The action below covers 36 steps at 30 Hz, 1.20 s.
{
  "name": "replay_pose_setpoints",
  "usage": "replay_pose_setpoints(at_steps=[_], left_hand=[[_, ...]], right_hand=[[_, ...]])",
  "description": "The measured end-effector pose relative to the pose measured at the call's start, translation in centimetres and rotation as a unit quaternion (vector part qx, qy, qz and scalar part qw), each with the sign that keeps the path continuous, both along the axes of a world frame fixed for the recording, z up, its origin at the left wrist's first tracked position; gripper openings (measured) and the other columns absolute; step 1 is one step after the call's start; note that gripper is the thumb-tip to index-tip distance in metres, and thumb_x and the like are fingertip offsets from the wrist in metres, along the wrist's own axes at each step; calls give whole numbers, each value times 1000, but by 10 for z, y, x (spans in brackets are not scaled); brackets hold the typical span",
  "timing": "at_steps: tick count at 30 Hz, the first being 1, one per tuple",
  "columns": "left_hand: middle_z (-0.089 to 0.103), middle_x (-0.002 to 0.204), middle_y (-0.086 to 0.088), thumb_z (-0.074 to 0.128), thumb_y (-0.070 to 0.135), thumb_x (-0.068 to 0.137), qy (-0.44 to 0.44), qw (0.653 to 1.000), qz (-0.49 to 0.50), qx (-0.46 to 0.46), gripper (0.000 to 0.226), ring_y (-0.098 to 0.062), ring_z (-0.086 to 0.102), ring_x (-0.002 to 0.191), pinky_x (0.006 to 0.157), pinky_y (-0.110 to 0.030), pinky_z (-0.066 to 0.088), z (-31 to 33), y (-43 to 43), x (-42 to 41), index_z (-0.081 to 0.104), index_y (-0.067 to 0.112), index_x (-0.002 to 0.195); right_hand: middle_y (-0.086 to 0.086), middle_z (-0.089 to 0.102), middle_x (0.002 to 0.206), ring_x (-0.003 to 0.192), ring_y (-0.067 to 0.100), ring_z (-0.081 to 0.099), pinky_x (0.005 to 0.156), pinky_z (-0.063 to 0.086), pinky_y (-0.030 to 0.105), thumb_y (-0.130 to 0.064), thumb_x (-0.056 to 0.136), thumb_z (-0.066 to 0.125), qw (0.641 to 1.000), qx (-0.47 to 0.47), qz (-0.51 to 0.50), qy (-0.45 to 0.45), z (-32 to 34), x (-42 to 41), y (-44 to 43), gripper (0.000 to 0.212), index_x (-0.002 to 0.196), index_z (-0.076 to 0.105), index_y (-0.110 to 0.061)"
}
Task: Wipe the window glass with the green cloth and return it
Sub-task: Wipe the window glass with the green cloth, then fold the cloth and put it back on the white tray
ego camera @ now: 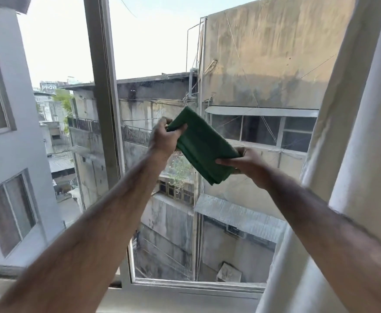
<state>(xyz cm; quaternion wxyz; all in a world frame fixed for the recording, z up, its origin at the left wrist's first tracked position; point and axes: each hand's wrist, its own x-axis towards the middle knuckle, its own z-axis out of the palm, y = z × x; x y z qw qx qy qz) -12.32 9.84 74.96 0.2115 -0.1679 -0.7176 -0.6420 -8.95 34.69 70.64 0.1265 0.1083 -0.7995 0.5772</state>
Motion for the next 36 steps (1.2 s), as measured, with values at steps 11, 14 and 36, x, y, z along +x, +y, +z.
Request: replay_pose_setpoints(at_steps=[11,14,36], left_hand=[[72,101,-3,71,4,92,-244,947,-153,144,21,-17,71,87,65,-27,63,-192,-60,21,67,14,111],[76,101,-1,76,6,89,-290,942,-114,125,23,-20,73,88,65,-33,65,-265,-70,30,70,17,107],[78,111,3,78,8,88,-455,841,-76,-284,29,-14,71,100,98,-30,56,-772,-103,105,79,24,112]], right_hand=[[5,75,100,87,21,71,74,66,30,-13,88,82,978,-173,-39,-114,-146,32,-22,29,116,77,-9],[5,78,98,86,22,73,76,66,32,-13,88,80,964,-191,-43,-180,-221,40,-33,21,109,78,-12],[12,80,99,83,19,78,78,67,31,-5,85,85,811,-178,-179,-528,-750,193,-98,13,84,74,-12]])
